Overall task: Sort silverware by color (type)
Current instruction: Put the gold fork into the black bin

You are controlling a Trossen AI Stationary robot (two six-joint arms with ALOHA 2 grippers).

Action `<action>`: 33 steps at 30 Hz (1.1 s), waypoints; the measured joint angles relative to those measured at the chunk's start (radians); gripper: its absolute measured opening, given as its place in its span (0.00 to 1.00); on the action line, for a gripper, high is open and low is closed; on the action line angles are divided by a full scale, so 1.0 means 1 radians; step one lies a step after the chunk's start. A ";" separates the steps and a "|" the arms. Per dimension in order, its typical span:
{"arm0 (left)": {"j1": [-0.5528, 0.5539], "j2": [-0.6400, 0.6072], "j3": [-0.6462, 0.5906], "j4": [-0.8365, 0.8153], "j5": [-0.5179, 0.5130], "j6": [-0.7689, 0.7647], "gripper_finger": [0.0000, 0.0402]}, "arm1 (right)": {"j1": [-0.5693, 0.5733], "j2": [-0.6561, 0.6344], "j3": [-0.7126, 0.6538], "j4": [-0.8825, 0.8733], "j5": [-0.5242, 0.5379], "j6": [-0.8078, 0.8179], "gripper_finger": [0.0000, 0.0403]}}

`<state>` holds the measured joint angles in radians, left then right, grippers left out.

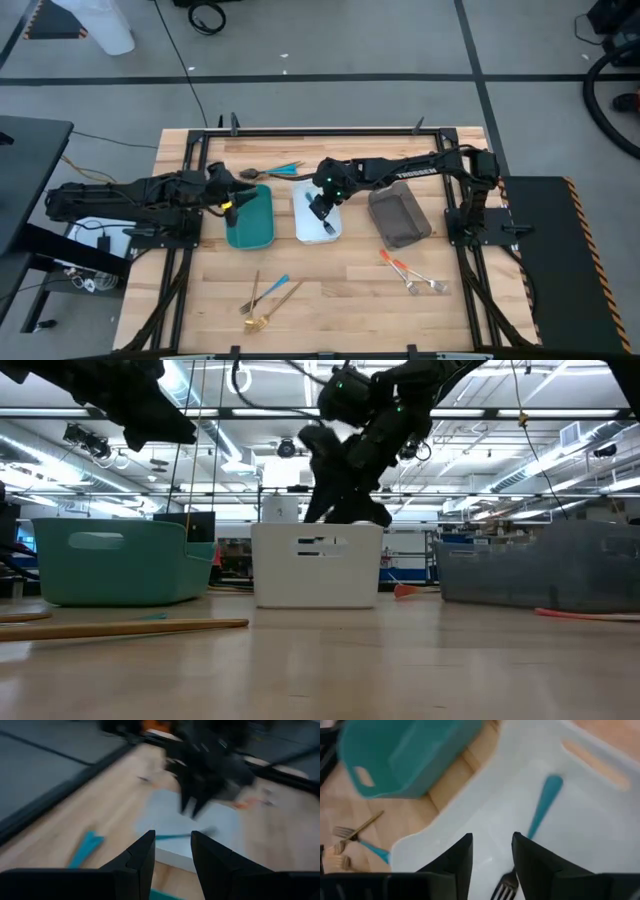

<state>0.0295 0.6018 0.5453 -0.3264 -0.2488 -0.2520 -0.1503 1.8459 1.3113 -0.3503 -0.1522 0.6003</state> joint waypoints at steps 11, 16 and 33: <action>-0.201 0.072 -0.001 0.048 0.027 -0.055 0.33 | 0.132 -0.137 0.000 0.024 0.186 -0.265 0.37; -0.315 0.191 -0.001 0.074 0.003 -0.161 0.33 | 0.208 -0.136 -0.006 0.032 0.212 -0.324 0.37; -0.539 0.507 0.066 0.100 0.052 -0.523 0.33 | 0.433 -0.131 -0.070 0.126 0.456 -0.418 0.37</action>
<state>-0.5095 1.1086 0.6113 -0.2267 -0.1970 -0.7749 0.2823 1.7146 1.2418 -0.2242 0.3037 0.1827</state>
